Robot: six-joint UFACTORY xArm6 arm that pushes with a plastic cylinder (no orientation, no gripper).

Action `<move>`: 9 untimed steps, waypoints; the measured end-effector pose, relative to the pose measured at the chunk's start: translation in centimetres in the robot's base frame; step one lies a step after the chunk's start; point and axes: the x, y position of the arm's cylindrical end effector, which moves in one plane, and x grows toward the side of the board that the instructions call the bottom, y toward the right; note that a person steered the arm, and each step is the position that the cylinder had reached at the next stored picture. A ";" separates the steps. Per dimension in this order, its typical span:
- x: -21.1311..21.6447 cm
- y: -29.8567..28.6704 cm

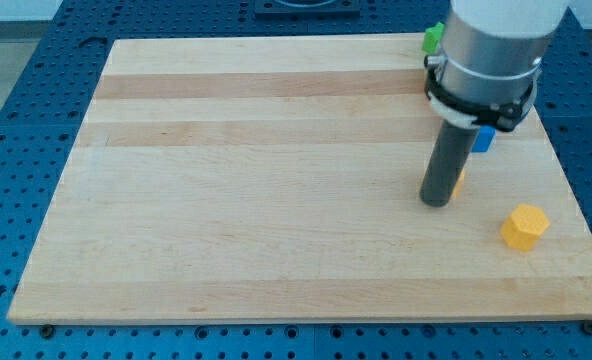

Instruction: Move the yellow heart at the bottom of the blue cube

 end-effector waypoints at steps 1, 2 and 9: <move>-1.7 2.2; -1.5 2.6; -1.6 8.5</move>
